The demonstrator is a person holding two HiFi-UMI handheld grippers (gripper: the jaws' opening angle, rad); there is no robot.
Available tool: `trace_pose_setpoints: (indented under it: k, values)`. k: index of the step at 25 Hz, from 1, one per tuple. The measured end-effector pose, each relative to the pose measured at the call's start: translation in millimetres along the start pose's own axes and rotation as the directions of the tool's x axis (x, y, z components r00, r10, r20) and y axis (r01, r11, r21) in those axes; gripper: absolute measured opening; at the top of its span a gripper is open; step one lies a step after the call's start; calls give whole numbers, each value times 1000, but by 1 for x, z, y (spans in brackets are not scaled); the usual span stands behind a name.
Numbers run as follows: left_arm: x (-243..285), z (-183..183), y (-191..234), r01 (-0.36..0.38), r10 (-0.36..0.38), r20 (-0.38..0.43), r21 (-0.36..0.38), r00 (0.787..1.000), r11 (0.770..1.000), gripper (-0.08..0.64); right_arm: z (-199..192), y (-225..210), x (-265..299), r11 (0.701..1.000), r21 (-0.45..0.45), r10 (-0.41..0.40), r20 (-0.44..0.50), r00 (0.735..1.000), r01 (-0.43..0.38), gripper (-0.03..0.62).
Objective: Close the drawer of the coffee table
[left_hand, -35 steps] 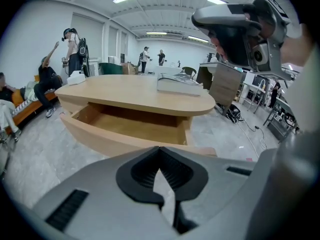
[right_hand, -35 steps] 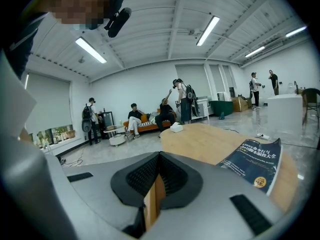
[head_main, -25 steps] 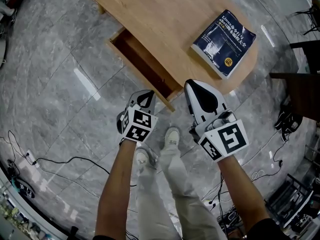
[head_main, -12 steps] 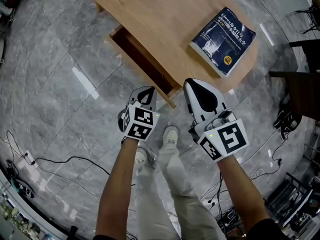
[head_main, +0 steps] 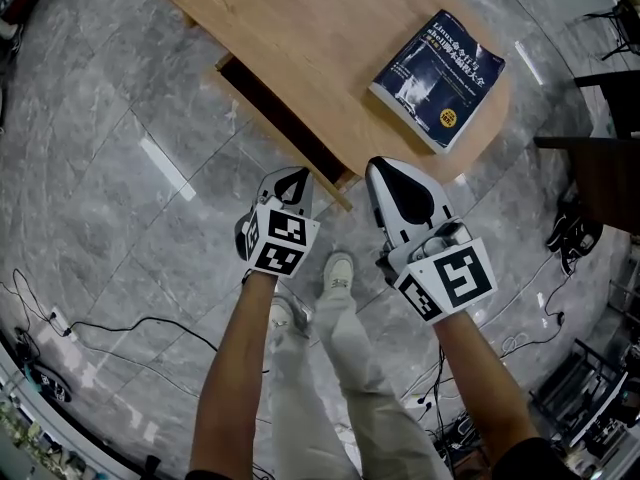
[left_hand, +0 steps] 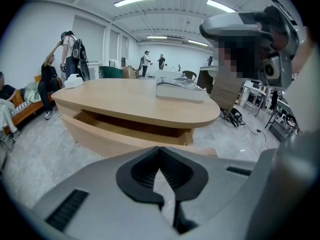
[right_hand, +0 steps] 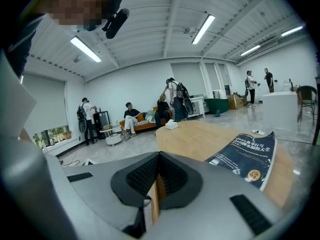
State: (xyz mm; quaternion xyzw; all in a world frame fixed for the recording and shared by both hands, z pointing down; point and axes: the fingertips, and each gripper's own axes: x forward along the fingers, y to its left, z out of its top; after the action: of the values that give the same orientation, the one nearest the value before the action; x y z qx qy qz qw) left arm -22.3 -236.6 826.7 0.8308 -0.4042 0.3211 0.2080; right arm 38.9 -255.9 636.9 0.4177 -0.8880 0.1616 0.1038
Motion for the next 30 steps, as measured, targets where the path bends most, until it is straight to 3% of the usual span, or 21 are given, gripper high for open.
trace_pose_setpoints:
  k: [13,30]
  values:
    - [14,16,-2,9,-9,5,16,1000,1000,2,4,-6,-1,1000,-15,-12,-1,1000,12,11]
    - [29,29,-5,-4,5,51,-19,999,1000,2,-2,-22,-6,999,2,-34,-6,999,34,11]
